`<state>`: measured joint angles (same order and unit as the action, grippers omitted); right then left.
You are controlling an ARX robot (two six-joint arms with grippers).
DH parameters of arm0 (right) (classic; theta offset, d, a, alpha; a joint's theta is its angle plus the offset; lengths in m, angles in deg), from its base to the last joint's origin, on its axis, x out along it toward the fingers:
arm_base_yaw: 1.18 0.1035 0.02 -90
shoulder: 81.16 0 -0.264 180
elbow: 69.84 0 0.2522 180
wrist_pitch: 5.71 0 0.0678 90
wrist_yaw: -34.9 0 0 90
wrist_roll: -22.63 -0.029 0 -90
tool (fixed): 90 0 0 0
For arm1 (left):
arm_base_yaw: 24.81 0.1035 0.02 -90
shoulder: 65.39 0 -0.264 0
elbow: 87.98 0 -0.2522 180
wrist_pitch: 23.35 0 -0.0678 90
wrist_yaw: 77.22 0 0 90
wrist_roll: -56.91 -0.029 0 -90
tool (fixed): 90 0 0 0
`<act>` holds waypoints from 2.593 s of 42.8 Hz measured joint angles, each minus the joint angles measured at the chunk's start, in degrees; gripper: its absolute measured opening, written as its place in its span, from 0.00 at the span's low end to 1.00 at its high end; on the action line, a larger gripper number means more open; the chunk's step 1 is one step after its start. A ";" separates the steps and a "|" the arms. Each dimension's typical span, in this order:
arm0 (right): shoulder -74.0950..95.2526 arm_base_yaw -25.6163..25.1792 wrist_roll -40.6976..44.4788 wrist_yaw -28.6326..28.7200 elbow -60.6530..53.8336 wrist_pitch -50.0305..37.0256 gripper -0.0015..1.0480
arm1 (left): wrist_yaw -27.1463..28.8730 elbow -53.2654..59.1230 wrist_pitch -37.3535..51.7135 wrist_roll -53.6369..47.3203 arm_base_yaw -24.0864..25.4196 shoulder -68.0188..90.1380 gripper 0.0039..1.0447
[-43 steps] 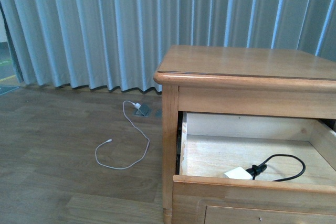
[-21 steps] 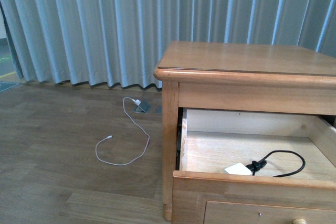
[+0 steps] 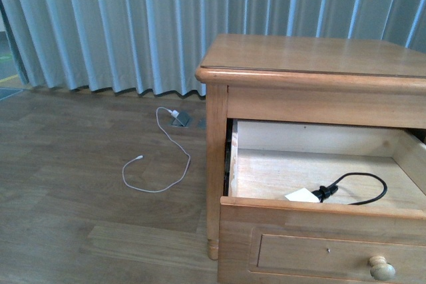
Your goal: Put charger into drawer
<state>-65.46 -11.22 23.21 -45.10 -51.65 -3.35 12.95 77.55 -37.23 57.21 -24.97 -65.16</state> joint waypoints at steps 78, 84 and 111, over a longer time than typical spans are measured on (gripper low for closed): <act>107.51 15.26 -1.27 -9.20 52.09 -28.63 0.92 | 0.00 0.00 0.00 -0.07 0.00 0.00 0.94; 111.03 16.20 -1.03 -10.97 57.88 -29.46 0.92 | 0.00 0.00 0.00 -0.07 0.00 0.00 0.94; 119.32 17.86 -0.90 -18.45 68.74 -33.90 0.92 | 0.00 0.00 0.00 -0.04 0.00 -0.02 0.94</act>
<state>53.86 6.64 22.31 -63.55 17.09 -37.25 12.95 77.55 -37.23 57.16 -24.97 -65.18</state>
